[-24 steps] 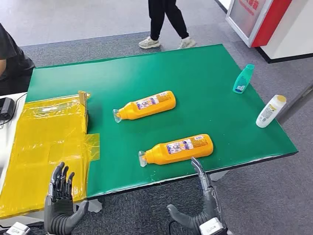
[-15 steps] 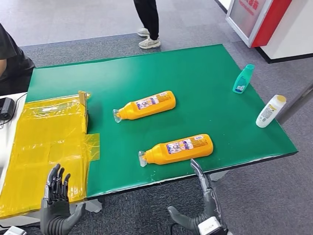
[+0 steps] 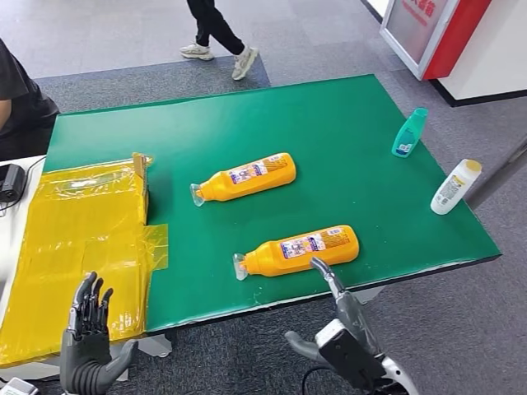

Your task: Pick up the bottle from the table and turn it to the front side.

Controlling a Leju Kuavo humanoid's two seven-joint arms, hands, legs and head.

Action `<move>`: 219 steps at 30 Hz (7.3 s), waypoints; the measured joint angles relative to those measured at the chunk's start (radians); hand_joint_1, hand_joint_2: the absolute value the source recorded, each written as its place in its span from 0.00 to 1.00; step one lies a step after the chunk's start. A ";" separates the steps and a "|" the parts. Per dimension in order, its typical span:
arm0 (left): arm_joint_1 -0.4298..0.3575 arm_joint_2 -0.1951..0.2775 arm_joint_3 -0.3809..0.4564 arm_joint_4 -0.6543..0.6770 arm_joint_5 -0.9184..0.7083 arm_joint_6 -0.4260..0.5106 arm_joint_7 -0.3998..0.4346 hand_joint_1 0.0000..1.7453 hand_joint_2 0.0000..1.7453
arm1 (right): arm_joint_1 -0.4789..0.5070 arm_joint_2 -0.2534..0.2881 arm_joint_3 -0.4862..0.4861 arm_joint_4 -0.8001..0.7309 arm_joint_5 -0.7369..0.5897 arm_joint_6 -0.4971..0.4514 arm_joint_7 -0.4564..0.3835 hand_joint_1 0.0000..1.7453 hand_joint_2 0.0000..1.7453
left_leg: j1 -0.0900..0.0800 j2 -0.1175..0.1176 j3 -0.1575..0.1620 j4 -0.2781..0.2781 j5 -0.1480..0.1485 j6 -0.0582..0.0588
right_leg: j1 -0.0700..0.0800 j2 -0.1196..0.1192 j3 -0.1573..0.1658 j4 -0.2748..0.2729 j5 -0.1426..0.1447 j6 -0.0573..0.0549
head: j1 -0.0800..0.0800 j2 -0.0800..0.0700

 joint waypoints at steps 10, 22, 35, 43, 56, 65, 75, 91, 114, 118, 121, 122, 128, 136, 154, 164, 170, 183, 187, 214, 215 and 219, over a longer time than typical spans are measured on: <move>-0.051 0.015 0.011 0.053 -0.003 -0.037 -0.002 0.00 1.00 | -0.154 -0.087 -0.084 0.027 0.029 0.220 0.121 0.00 1.00 | 0.000 0.000 0.000 0.000 0.002 0.000 | 0.000 0.000 0.000 0.000 0.001 0.001 | 0.000 0.000; -0.090 0.029 0.006 0.126 0.009 -0.054 -0.006 0.00 1.00 | -0.303 -0.189 -0.089 0.148 0.012 0.350 0.200 0.00 1.00 | 0.000 0.000 0.000 0.000 0.002 0.001 | 0.000 0.000 0.000 0.000 0.002 0.001 | 0.000 0.000; -0.132 0.048 -0.022 0.213 0.011 -0.038 0.087 0.00 1.00 | -0.504 -0.228 -0.005 0.315 0.091 0.385 0.295 0.00 1.00 | 0.000 0.000 -0.001 0.000 0.004 0.000 | 0.000 0.000 0.000 0.000 0.003 0.001 | 0.000 0.000; -0.152 0.057 -0.037 0.250 0.014 -0.048 0.075 0.00 1.00 | -0.603 -0.227 0.050 0.394 0.149 0.388 0.316 0.00 1.00 | 0.000 0.000 -0.001 0.000 0.004 0.001 | 0.000 0.000 0.000 0.000 0.003 0.002 | 0.000 0.000; -0.198 0.073 -0.070 0.321 -0.002 -0.065 0.024 0.00 1.00 | -0.713 -0.176 0.157 0.578 0.187 0.425 0.310 0.00 1.00 | 0.000 0.000 -0.001 0.000 0.004 0.001 | 0.000 0.000 0.000 0.000 0.003 0.002 | 0.000 0.000; -0.212 0.080 -0.090 0.329 -0.002 -0.071 0.021 0.00 1.00 | -0.723 -0.169 0.196 0.640 0.184 0.457 0.315 0.00 1.00 | 0.000 0.000 -0.001 0.000 0.004 0.001 | 0.000 0.000 0.000 0.000 0.003 0.002 | 0.000 0.000; -0.219 0.087 -0.121 0.346 -0.016 -0.067 0.002 0.00 1.00 | -0.746 -0.155 0.216 0.732 0.221 0.415 0.293 0.07 1.00 | 0.000 0.000 -0.001 0.000 0.004 0.001 | 0.000 0.000 0.000 0.000 0.003 0.002 | 0.000 0.000; -0.222 0.094 -0.139 0.351 -0.016 -0.055 -0.001 0.00 1.00 | -0.763 -0.138 0.223 0.768 0.269 0.394 0.276 1.00 1.00 | 0.000 0.000 0.000 0.000 0.004 0.001 | 0.000 0.000 0.000 0.000 0.003 0.002 | 0.000 0.000; -0.157 0.080 -0.107 0.249 0.041 -0.131 -0.007 0.00 1.00 | -0.453 -0.116 0.131 0.309 0.276 0.214 0.150 1.00 1.00 | 0.000 -0.001 -0.001 0.000 0.003 0.000 | 0.000 -0.001 -0.001 0.000 0.002 0.001 | 0.000 0.000; -0.155 0.077 -0.107 0.234 0.046 -0.139 -0.007 0.00 1.00 | -0.435 -0.109 0.125 0.280 0.276 0.208 0.140 1.00 1.00 | 0.000 -0.001 -0.001 0.000 0.004 0.000 | 0.000 -0.001 -0.001 0.000 0.003 0.001 | 0.000 0.000; -0.154 0.073 -0.107 0.223 0.070 -0.163 -0.005 0.00 1.00 | -0.417 -0.092 0.119 0.265 0.278 0.179 0.109 1.00 1.00 | 0.000 -0.001 -0.001 0.000 0.004 0.000 | 0.000 -0.001 -0.001 0.000 0.003 0.001 | 0.000 0.000; -0.154 0.071 -0.107 0.218 0.083 -0.176 -0.004 0.00 1.00 | -0.408 -0.082 0.118 0.261 0.277 0.163 0.095 1.00 1.00 | 0.000 -0.001 -0.001 0.000 0.004 0.000 | 0.000 -0.001 -0.001 0.000 0.003 0.001 | 0.000 0.000; -0.170 0.064 -0.120 0.182 0.154 -0.244 0.057 0.00 1.00 | -0.368 0.007 0.117 0.266 0.211 0.063 -0.014 1.00 1.00 | 0.000 -0.001 -0.001 0.000 0.004 0.000 | 0.000 0.000 -0.001 0.000 0.002 0.001 | 0.000 0.000; -0.212 0.071 -0.169 0.157 0.258 -0.297 0.176 0.00 1.00 | -0.352 0.094 0.123 0.348 0.149 -0.021 -0.146 1.00 1.00 | 0.000 -0.001 -0.001 0.000 0.004 0.000 | 0.000 0.000 -0.001 0.000 0.002 0.001 | 0.000 0.000; -0.264 0.089 -0.239 0.158 0.395 -0.382 0.276 0.00 1.00 | -0.383 0.147 0.216 0.488 0.189 -0.092 -0.238 1.00 1.00 | 0.000 -0.001 -0.001 0.000 0.004 0.000 | 0.000 0.000 -0.001 0.000 0.002 0.001 | 0.000 0.000; -0.265 0.098 -0.255 0.158 0.400 -0.335 0.327 0.00 1.00 | -0.395 0.147 0.273 0.482 0.227 -0.111 -0.239 1.00 1.00 | 0.000 0.000 -0.001 0.000 0.004 0.000 | 0.000 0.000 -0.001 0.000 0.002 0.001 | 0.000 0.000; -0.265 0.103 -0.266 0.158 0.396 -0.331 0.333 0.00 1.00 | -0.401 0.147 0.288 0.478 0.231 -0.110 -0.237 1.00 1.00 | 0.000 0.000 -0.001 0.000 0.004 0.000 | 0.000 0.000 -0.001 0.000 0.002 0.001 | 0.000 0.000; -0.284 0.131 -0.326 0.158 0.305 -0.332 0.275 0.00 1.00 | -0.442 0.147 0.332 0.493 0.234 -0.080 -0.224 1.00 1.00 | 0.000 0.000 -0.001 0.000 0.004 0.000 | 0.000 0.000 -0.001 0.000 0.002 0.001 | 0.000 0.000; -0.291 0.137 -0.339 0.154 0.288 -0.330 0.258 0.00 1.00 | -0.447 0.147 0.341 0.502 0.228 -0.077 -0.224 1.00 1.00 | 0.000 0.000 -0.001 0.000 0.004 0.000 | 0.000 0.000 -0.001 0.000 0.002 0.001 | 0.000 0.000; -0.286 0.140 -0.341 0.109 0.142 -0.224 0.190 1.00 1.00 | -0.440 0.148 0.352 0.534 0.231 -0.078 -0.219 0.83 1.00 | 0.000 0.000 -0.001 0.000 0.004 0.000 | 0.000 0.000 -0.001 0.000 0.002 0.001 | 0.000 0.000; -0.284 0.139 -0.341 0.105 0.126 -0.208 0.190 1.00 1.00 | -0.438 0.148 0.352 0.534 0.236 -0.084 -0.216 0.77 1.00 | 0.000 0.000 -0.001 0.000 0.004 0.000 | 0.000 0.000 -0.001 0.000 0.002 0.001 | 0.000 0.000; -0.267 0.135 -0.348 0.067 0.031 -0.122 0.190 1.00 1.00 | -0.419 0.148 0.347 0.526 0.280 -0.129 -0.198 0.77 1.00 | 0.000 0.000 -0.001 0.000 0.004 0.000 | 0.000 0.000 -0.001 0.000 0.002 0.001 | 0.000 0.000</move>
